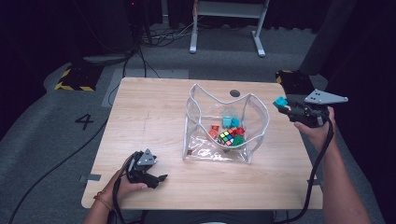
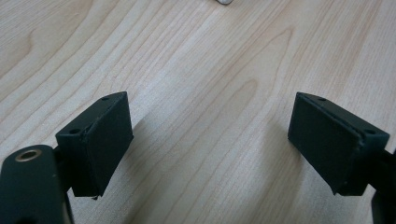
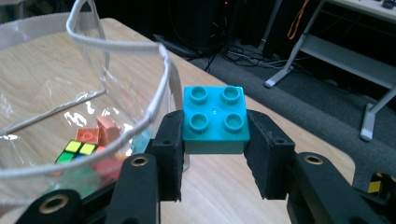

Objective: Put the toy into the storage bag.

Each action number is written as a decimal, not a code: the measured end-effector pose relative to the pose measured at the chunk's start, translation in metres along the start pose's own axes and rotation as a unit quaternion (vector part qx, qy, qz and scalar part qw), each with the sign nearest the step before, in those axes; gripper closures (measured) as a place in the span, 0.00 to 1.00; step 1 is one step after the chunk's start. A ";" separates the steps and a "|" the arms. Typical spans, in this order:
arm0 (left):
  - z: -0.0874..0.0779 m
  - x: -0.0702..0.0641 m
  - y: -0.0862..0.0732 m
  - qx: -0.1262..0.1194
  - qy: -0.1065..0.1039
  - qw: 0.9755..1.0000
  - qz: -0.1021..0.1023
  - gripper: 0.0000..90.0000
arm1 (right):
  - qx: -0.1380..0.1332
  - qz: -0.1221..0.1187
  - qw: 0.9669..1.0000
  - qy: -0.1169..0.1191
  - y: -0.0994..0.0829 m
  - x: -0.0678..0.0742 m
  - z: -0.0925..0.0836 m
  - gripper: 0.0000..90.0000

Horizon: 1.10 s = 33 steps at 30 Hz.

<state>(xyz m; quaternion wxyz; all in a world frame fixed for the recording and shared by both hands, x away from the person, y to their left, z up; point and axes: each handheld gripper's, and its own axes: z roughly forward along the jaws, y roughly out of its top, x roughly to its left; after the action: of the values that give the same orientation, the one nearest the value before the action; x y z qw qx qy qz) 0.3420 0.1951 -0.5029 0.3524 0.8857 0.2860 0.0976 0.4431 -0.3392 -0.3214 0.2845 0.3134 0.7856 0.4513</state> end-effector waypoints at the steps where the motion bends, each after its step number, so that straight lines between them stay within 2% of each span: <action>1: 0.000 0.000 0.000 0.000 0.000 1.000 0.000 0.15 | 0.000 0.000 1.000 0.000 0.000 0.000 0.000 0.66; 5: 0.000 0.000 0.000 0.000 0.000 1.000 0.000 0.15 | -0.009 -0.005 1.000 0.004 0.018 0.000 0.002 0.66; 9: 0.000 0.000 0.000 0.001 0.001 1.000 0.000 0.15 | -0.010 -0.007 1.000 0.010 0.026 0.001 0.005 0.66; 10: 0.000 0.000 0.000 0.000 0.001 1.000 -0.003 0.15 | -0.013 -0.010 1.000 0.019 0.030 0.005 0.007 0.66; 13: 0.000 0.000 0.000 0.001 0.000 1.000 -0.004 0.15 | -0.012 -0.015 0.999 0.026 0.033 0.009 0.009 0.66; 14: 0.000 0.000 0.000 0.001 0.000 1.000 -0.004 0.15 | -0.014 -0.023 0.999 0.037 0.036 0.014 0.012 0.66; 19: 0.000 0.000 0.000 0.001 0.000 1.000 -0.003 0.15 | -0.009 -0.026 0.998 0.054 0.039 0.024 0.016 0.66; 24: 0.000 0.000 0.000 0.001 0.000 1.000 -0.004 0.15 | 0.004 -0.051 0.995 0.085 0.045 0.045 0.027 0.66; 25: 0.000 0.000 0.000 0.001 0.000 1.000 -0.004 0.15 | 0.004 -0.051 0.995 0.085 0.045 0.045 0.027 0.66; 26: 0.000 0.000 0.000 0.001 0.000 1.000 -0.004 0.15 | 0.009 -0.073 0.993 0.097 0.047 0.051 0.032 0.66; 27: 0.000 0.000 0.000 0.001 0.000 1.000 -0.004 0.15 | 0.009 -0.073 0.993 0.097 0.047 0.051 0.032 0.66; 28: 0.000 0.000 0.000 0.001 0.000 1.000 -0.004 0.15 | 0.018 -0.084 0.990 0.110 0.049 0.058 0.036 0.66; 31: 0.000 0.000 0.000 0.001 0.000 1.000 -0.004 0.15 | 0.030 -0.106 0.986 0.125 0.052 0.067 0.044 0.66; 33: 0.000 0.000 0.000 0.001 0.000 1.000 -0.003 0.15 | 0.044 -0.120 0.982 0.139 0.055 0.075 0.051 0.66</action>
<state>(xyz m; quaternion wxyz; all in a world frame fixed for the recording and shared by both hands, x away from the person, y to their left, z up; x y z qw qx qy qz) 0.3420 0.1948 -0.5029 0.3518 0.8852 0.2890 0.0958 0.4450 -0.2342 -0.3066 0.2109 0.1633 0.8686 0.4175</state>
